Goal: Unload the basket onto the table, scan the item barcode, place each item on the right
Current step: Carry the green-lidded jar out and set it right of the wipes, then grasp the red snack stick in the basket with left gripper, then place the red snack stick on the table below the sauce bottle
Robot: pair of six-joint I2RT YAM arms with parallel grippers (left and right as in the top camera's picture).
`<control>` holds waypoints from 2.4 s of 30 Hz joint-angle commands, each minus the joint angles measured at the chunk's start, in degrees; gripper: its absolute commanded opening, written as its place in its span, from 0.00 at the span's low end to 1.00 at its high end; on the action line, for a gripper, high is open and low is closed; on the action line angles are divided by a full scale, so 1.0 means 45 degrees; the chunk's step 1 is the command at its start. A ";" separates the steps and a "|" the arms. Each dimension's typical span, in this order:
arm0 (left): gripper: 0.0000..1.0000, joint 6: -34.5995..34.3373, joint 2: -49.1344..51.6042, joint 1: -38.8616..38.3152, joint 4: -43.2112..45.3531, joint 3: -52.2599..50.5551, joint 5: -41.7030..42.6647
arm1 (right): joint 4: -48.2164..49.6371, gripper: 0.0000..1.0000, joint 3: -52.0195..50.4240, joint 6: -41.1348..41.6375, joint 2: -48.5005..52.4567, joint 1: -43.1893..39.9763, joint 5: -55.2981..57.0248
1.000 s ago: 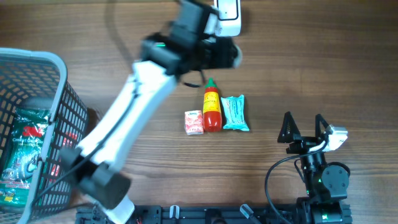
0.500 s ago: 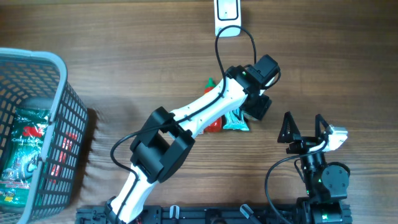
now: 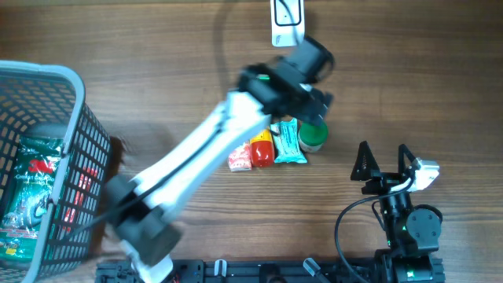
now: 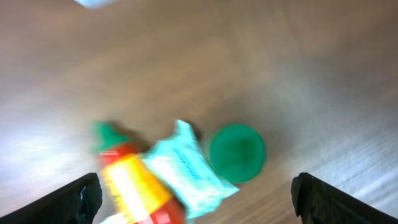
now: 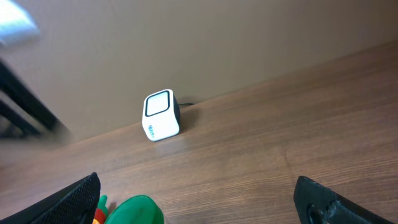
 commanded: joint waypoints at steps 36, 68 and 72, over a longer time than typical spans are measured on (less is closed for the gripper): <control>0.94 -1.0618 -0.3240 1.9705 0.3206 -1.2395 0.0384 | 0.0078 1.00 -0.0015 -0.0141 -0.0058 0.0010 0.0083; 0.04 -0.0792 -1.1978 0.8796 0.3172 -0.8490 0.8553 | 0.0078 1.00 -0.0015 -0.0141 -0.0058 0.0010 0.0078; 0.04 -0.0602 -0.9243 0.5445 0.2837 -0.8490 0.6577 | 0.0078 1.00 -0.0015 -0.0141 -0.0058 0.0010 0.0083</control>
